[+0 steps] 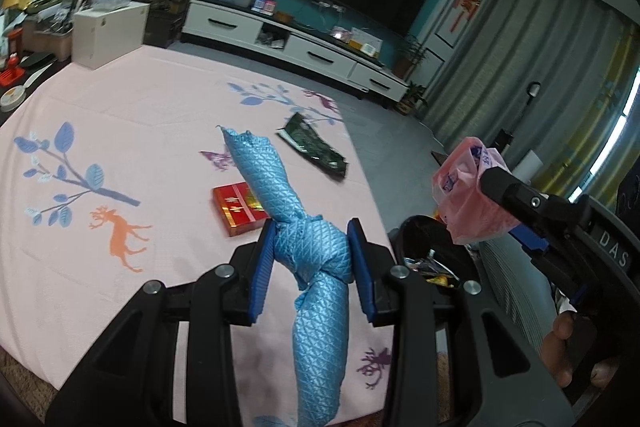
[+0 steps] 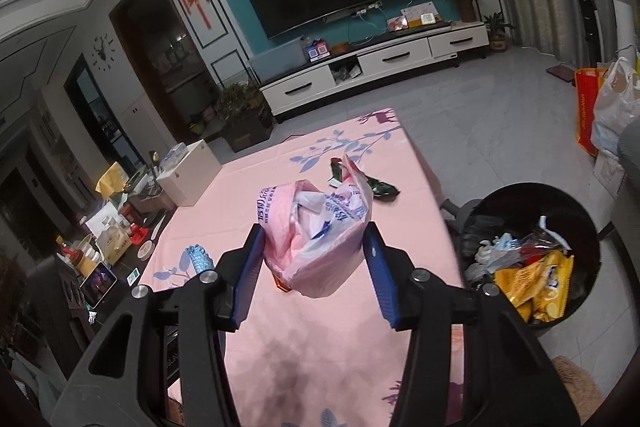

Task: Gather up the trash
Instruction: 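Carry the blue cloth and pink plastic bag over the black bin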

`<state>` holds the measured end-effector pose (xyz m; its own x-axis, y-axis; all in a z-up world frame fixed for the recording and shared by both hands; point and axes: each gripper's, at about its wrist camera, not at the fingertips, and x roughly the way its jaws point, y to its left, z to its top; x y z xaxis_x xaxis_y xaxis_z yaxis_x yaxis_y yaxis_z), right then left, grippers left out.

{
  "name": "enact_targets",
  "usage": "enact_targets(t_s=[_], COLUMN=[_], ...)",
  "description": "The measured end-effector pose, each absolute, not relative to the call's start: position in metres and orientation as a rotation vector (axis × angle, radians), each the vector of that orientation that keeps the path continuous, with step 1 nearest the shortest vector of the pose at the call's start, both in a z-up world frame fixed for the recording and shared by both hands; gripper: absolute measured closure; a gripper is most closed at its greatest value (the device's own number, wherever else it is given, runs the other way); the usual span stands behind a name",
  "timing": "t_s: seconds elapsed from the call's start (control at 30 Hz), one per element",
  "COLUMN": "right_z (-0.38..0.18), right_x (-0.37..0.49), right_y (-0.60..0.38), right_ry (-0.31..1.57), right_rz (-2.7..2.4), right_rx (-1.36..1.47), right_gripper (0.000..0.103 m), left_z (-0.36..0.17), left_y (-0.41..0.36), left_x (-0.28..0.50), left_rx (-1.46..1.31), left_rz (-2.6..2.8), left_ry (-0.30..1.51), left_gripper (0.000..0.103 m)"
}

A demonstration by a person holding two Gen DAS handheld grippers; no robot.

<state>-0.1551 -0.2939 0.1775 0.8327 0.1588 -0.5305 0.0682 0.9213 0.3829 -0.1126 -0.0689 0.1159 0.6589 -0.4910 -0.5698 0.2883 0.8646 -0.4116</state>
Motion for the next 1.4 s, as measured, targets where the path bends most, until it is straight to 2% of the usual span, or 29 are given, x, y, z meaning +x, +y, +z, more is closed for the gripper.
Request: enact_targets(t_s=[0.43, 1.03, 1.4], right_z=[0.203, 0.157, 0.121], right_x=[-0.186, -0.192, -0.185], right_y=[-0.345, -0.433, -0.47], right_ry=[0.486, 0.526, 0.61], right_rz=[-0.043, -0.242, -0.38], right_rx=[0.37, 0.561, 0.656], right_gripper=[0.052, 0.052, 0.052], left_z=[0.134, 0.111, 0.079], left_y=[-0.127, -0.238, -0.292], left_x=[-0.12, -0.116, -0.088], left_rx=[-0.243, -0.107, -0.103], left_rz=[-0.599, -0.798, -0.921], left_ry=[0.703, 0.795, 0.931], left_gripper=[0.066, 0.066, 0.066])
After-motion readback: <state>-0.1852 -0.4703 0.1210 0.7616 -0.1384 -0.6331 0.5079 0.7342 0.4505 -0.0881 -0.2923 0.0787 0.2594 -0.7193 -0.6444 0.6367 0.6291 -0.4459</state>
